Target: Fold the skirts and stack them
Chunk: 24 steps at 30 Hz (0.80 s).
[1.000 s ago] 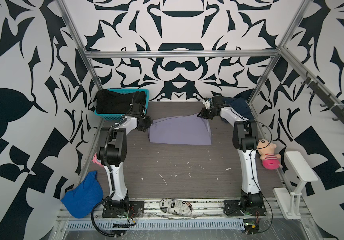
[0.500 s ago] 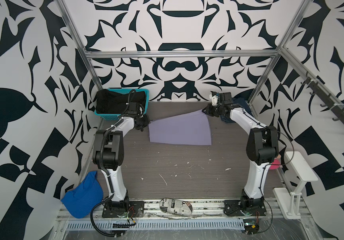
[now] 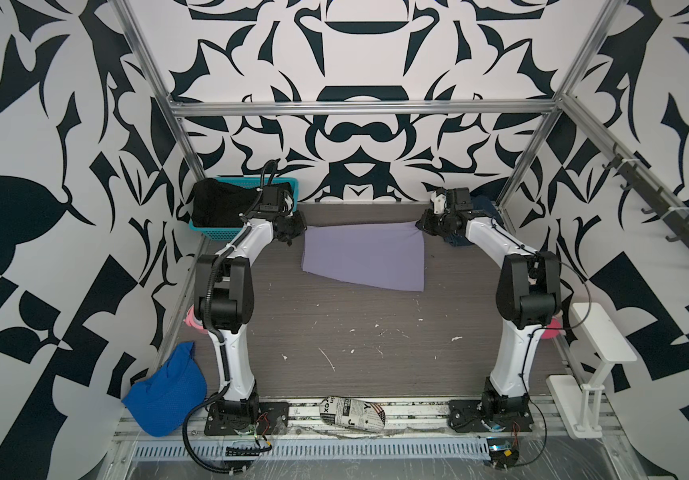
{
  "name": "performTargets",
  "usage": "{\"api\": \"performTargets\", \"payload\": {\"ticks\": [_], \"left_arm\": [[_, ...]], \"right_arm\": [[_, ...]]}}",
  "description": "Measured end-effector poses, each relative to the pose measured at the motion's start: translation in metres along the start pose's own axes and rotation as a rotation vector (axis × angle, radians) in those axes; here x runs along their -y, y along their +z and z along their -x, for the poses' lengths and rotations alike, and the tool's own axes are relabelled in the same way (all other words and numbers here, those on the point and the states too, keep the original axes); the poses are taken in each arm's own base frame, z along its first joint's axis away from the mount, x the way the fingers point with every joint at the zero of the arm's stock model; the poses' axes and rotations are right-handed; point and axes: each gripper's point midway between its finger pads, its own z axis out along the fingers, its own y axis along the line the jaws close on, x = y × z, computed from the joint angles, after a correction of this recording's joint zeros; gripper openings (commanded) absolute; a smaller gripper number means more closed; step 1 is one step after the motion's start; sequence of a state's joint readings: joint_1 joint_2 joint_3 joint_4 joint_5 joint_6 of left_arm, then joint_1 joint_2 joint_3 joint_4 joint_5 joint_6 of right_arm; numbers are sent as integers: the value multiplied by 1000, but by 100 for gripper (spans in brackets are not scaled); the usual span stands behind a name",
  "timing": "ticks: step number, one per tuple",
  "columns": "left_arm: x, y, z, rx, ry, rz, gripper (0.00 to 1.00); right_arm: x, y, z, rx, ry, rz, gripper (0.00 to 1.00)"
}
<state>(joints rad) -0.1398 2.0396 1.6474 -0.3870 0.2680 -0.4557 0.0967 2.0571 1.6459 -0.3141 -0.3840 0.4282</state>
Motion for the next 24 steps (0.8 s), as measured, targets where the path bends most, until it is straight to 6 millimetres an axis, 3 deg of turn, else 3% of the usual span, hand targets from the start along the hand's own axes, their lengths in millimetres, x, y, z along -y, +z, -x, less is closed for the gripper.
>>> {"api": "performTargets", "payload": {"ticks": [7,10,11,12,14,17,19,21,24], "left_arm": [[-21,26,-15,-75,-8,55,0],[-25,35,-13,-83,2,66,0],[-26,36,-12,-83,5,69,13],[-27,38,-11,-84,9,75,28],[-27,38,-10,-84,16,84,36],[-22,36,-9,-79,26,93,51],[-21,32,-10,-66,40,119,66],[-22,24,-11,-47,53,162,67],[-13,3,-9,-5,86,197,61]], "right_arm": [[25,40,-13,-62,44,-34,0],[32,49,-16,-76,51,-46,3],[33,51,-16,-77,52,-49,8],[34,52,-17,-79,54,-53,19],[36,52,-16,-79,54,-63,37],[37,49,-5,-54,48,-75,52],[37,45,5,-32,39,-83,59],[36,40,13,-11,26,-91,66],[32,25,19,7,19,-108,63]]}}
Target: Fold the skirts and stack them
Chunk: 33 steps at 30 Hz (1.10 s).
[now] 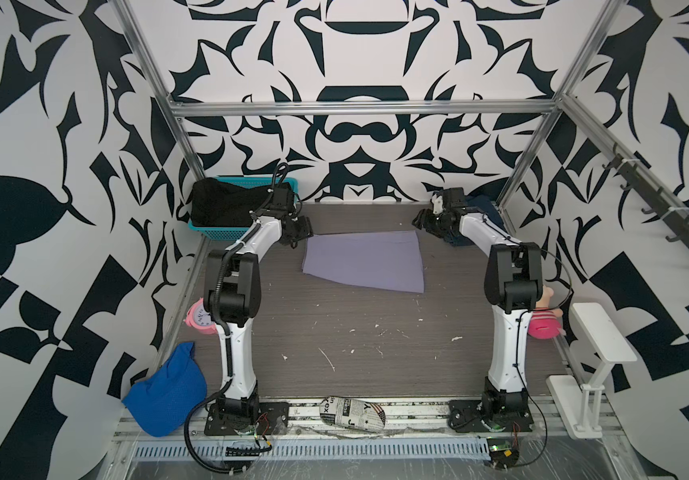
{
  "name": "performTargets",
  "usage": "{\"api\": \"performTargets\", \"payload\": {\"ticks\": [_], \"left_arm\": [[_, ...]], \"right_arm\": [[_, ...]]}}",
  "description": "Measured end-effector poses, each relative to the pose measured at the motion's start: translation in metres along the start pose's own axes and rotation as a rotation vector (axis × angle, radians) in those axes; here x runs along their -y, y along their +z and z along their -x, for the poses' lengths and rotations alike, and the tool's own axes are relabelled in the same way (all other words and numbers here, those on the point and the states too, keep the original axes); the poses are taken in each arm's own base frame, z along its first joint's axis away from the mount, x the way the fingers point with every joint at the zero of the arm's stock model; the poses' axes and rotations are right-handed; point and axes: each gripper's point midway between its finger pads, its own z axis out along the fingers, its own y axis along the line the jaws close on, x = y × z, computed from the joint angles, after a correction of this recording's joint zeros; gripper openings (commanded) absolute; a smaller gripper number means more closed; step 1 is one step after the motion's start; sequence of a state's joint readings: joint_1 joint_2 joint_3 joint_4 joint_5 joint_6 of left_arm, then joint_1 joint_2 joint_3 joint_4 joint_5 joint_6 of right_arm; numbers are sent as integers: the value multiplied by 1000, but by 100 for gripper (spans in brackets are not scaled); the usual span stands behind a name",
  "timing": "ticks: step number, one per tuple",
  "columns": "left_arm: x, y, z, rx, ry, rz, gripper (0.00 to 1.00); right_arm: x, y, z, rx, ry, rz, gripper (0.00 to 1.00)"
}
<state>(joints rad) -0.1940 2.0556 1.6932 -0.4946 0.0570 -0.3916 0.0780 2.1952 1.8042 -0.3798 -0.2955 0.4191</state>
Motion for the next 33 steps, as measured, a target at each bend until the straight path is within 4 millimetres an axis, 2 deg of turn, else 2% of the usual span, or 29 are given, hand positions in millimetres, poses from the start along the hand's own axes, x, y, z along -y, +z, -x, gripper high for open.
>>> {"api": "performTargets", "payload": {"ticks": [2,4,5,6,7,9,12,14,16,18,20,23,27,29,33], "left_arm": [[6,-16,7,44,13,11,54],[18,-30,13,88,37,4,41],[24,-32,13,100,43,-7,37],[30,-33,13,112,51,-20,36],[35,-31,13,120,54,-40,34],[41,-18,5,103,57,-64,31],[36,16,-6,60,52,-72,30],[23,40,-18,18,38,-57,30],[8,61,-29,-18,13,-40,30],[-4,70,-36,-31,-11,-34,30],[-8,71,-34,-17,-26,-43,30],[-10,72,-34,7,-36,-56,31],[-10,68,-34,32,-43,-60,40],[-12,65,-35,35,-44,-55,45],[-14,50,-35,44,-53,-39,65]], "right_arm": [[-5,-18,1,21,-10,-2,52],[-17,-42,-5,44,-26,11,22],[-26,-50,-8,56,-39,32,13],[-37,-57,-12,66,-51,64,9],[-51,-60,-16,75,-58,110,9],[-70,-54,-22,75,-72,185,8],[-81,-21,-40,28,-77,256,7],[-71,6,-55,-20,-62,257,5],[-52,33,-72,-70,-30,234,3],[-34,51,-84,-103,-3,211,2],[-26,59,-87,-105,8,214,2],[-22,59,-75,-57,9,221,0],[-14,58,-66,-15,26,230,2],[-10,58,-65,-11,43,233,3],[-7,55,-61,-1,64,241,4]]}}
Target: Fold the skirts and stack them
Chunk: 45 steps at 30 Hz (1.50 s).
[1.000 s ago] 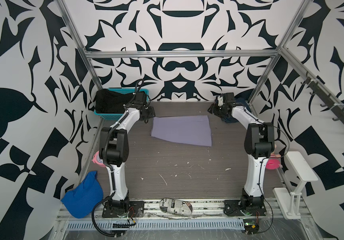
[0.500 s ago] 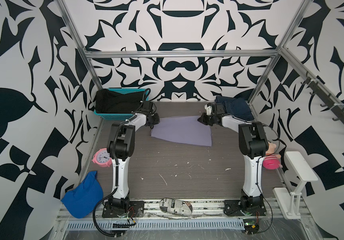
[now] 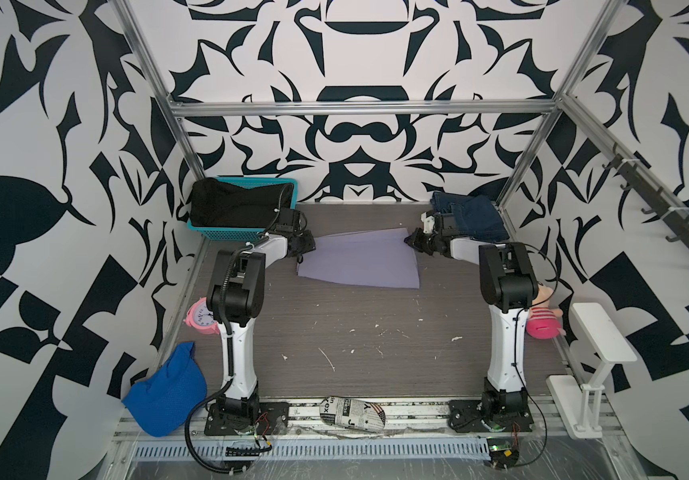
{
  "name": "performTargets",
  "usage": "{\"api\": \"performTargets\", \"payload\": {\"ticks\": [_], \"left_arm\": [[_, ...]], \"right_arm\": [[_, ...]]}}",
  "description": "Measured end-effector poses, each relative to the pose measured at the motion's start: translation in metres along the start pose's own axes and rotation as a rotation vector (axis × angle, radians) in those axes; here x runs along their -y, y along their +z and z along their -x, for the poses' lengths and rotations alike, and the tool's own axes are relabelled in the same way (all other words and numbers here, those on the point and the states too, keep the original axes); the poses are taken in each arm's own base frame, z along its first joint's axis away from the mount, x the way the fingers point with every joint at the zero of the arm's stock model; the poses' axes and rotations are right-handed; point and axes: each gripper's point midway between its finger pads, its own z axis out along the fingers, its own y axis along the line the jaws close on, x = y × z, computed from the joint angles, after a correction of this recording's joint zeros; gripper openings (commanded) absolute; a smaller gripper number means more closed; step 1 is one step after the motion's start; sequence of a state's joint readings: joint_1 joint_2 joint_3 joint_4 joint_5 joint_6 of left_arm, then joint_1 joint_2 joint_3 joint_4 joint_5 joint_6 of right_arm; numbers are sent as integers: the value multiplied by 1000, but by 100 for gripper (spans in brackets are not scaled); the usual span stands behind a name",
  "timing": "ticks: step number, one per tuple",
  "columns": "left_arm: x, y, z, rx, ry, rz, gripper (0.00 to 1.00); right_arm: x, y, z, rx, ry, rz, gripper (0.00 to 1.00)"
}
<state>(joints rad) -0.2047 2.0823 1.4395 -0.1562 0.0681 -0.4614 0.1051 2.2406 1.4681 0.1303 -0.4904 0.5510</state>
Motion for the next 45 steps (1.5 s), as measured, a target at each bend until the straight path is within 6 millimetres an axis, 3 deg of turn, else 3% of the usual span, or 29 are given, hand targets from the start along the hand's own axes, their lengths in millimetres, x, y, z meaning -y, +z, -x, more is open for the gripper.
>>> {"api": "performTargets", "payload": {"ticks": [2,5,9,13,17,20,21,24,26,33,45], "left_arm": [[0,-13,3,16,-1,4,75],[0,-37,7,48,-12,1,83],[0,-61,5,76,-40,-35,84],[-11,-62,-18,42,-80,-36,84],[-21,-53,-50,-20,-122,-46,84],[-25,-44,-68,-55,-149,-64,84],[-23,-42,-68,-48,-151,-81,80],[-17,-34,-65,-34,-166,-127,57],[-15,-29,-65,-26,-175,-150,51],[-16,-20,-70,-27,-203,-175,0],[-23,-32,-71,-57,-174,-96,0]], "right_arm": [[-5,-4,3,2,3,10,5],[-23,-17,10,14,-7,49,6],[-57,-42,19,36,-45,102,7],[-83,-55,16,27,-93,129,8],[-77,-47,0,-27,-96,100,9],[-59,-32,-15,-81,-73,63,9],[-51,-26,-21,-100,-62,48,9],[-30,-14,-37,-146,-29,11,9],[-19,-8,-45,-171,-11,-9,9],[-16,-5,-48,-180,-6,-10,9],[-14,-11,-45,-158,-15,-78,8]]}}
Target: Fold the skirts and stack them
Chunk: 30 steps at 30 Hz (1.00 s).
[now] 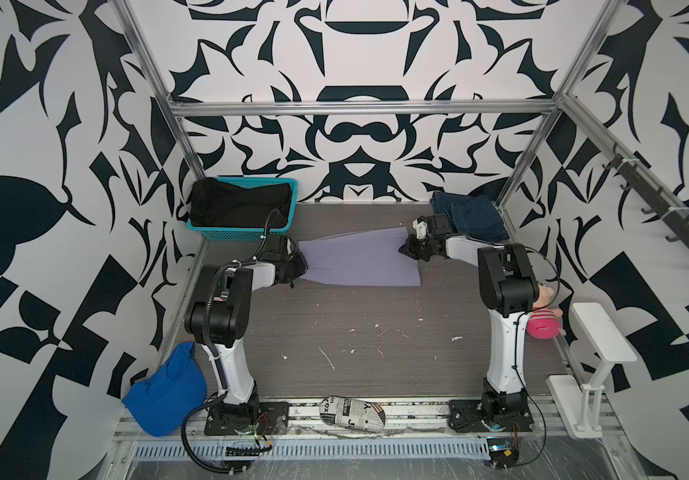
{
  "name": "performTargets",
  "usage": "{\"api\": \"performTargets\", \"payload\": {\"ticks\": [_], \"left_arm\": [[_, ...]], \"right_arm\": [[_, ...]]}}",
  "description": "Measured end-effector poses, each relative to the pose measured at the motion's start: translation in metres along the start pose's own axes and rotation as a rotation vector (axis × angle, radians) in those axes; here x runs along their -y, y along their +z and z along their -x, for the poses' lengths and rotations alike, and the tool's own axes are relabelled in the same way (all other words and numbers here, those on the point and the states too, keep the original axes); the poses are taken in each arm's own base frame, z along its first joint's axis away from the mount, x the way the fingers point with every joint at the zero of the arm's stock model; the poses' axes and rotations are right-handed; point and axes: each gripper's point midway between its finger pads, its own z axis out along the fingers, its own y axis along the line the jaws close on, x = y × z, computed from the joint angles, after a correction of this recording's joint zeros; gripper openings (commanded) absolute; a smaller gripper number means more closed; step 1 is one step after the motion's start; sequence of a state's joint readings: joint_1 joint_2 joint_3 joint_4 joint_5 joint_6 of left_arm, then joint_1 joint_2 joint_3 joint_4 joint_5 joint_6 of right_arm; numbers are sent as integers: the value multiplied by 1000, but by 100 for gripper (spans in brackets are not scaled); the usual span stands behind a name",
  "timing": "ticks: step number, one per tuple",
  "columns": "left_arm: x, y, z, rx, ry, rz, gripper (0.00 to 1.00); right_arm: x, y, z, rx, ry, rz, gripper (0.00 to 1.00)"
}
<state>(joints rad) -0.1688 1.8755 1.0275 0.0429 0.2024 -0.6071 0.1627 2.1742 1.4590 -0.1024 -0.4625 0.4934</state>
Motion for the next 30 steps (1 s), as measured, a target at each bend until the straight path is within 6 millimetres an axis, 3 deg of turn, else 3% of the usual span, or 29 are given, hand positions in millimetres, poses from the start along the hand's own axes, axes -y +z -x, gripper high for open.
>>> {"api": "performTargets", "payload": {"ticks": [3,7,10,13,16,20,26,30], "left_arm": [[2,-7,4,2,38,63,0],[7,-21,8,14,86,121,0],[14,-29,10,21,130,160,0],[20,-33,11,22,184,209,0],[30,-37,13,30,245,249,0],[41,-43,15,45,315,295,0],[66,-57,22,75,452,367,0],[117,-62,29,130,599,377,0]], "right_arm": [[-12,-8,-1,5,-16,-14,8],[-53,-16,-3,13,-77,18,8],[-94,-8,-4,2,-141,77,8],[-119,10,-10,-22,-188,118,8],[-122,34,-28,-71,-200,121,8],[-100,64,-53,-151,-169,102,8],[-97,64,-44,-138,-161,102,7],[-96,64,-44,-136,-157,100,7]]}}
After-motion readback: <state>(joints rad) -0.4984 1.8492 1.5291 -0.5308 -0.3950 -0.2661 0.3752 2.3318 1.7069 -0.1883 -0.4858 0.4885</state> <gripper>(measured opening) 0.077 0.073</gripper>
